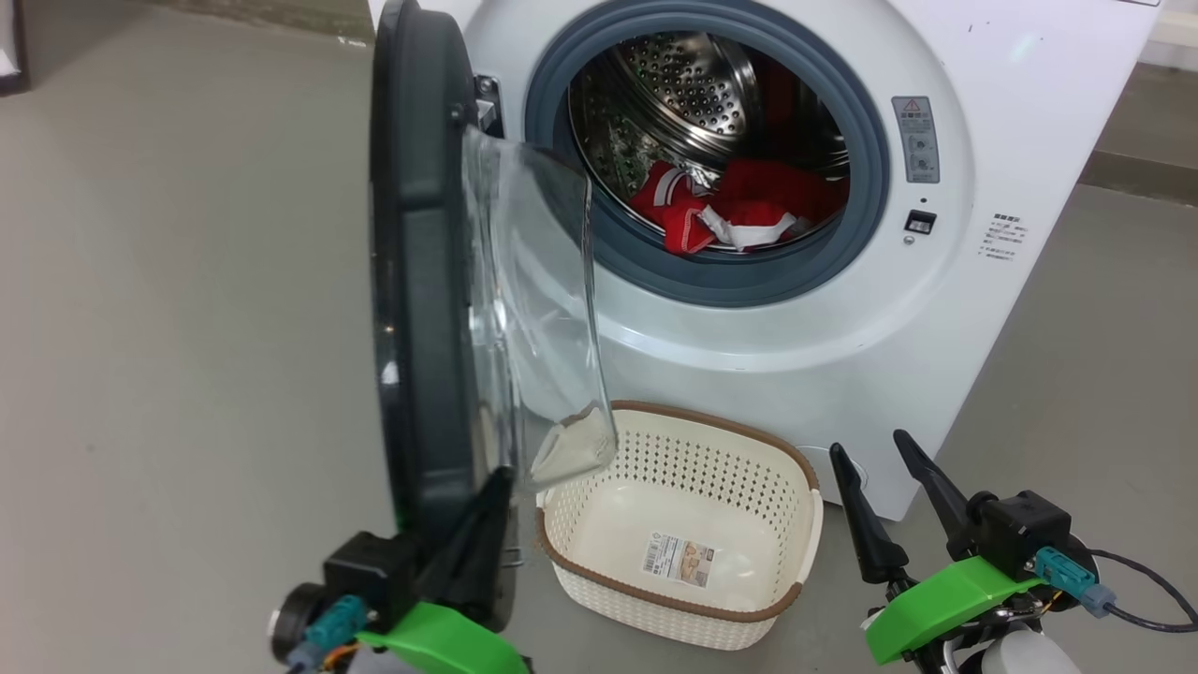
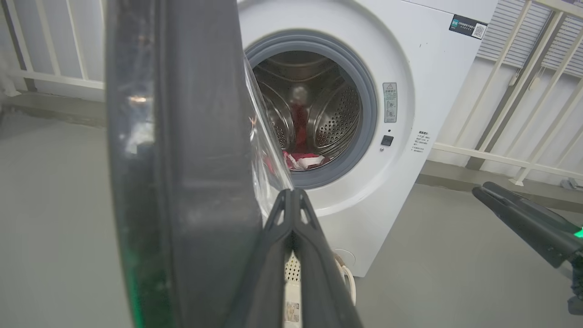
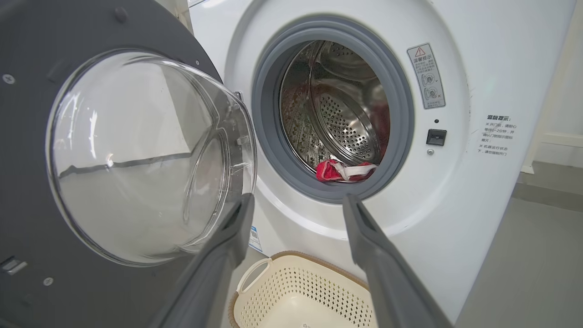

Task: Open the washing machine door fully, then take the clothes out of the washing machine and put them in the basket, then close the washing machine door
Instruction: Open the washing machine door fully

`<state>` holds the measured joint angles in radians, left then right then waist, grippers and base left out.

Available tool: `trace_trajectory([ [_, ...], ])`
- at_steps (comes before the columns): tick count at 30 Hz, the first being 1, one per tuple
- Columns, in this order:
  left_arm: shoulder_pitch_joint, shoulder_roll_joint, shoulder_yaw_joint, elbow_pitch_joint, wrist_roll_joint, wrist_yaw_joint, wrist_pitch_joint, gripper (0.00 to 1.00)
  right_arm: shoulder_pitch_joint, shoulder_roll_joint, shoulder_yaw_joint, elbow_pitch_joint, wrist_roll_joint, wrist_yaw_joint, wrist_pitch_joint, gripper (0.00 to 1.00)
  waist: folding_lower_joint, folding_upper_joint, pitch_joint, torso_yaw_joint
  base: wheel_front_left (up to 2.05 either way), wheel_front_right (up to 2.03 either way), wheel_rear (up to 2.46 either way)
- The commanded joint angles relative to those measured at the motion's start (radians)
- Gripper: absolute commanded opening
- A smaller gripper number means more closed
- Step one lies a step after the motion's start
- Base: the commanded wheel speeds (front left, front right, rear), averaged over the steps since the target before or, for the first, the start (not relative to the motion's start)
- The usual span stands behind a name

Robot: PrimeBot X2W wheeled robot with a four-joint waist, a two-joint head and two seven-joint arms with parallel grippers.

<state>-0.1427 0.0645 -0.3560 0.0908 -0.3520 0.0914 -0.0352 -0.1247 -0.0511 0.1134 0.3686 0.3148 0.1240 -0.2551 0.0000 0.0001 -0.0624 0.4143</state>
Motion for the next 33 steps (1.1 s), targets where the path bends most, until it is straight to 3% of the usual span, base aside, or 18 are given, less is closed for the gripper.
trace_trajectory([
  [1, -0.025, 0.028, 0.068, -0.03, 0.004, 0.028, -0.012, 0.0, -0.02, 0.001, 0.019, -0.02, 0.005, 0.007, -0.007, 1.0, 0.0, -0.0001, 0.001, 0.004, 0.0, 0.0, 0.0],
  [18, 0.014, 0.1, 0.215, -0.062, -0.028, 0.119, -0.035, 0.0, -0.04, 0.001, 0.01, -0.004, 0.002, 0.007, -0.007, 1.0, 0.0, -0.0001, 0.032, 0.029, 0.0, 0.0, 0.0],
  [33, -0.025, 0.139, 0.332, 0.071, -0.071, 0.138, -0.151, 0.0, -0.045, 0.001, -0.01, -0.026, -0.025, 0.007, -0.007, 1.0, 0.0, -0.0001, 0.078, -0.006, 0.0, 0.0, 0.0],
])
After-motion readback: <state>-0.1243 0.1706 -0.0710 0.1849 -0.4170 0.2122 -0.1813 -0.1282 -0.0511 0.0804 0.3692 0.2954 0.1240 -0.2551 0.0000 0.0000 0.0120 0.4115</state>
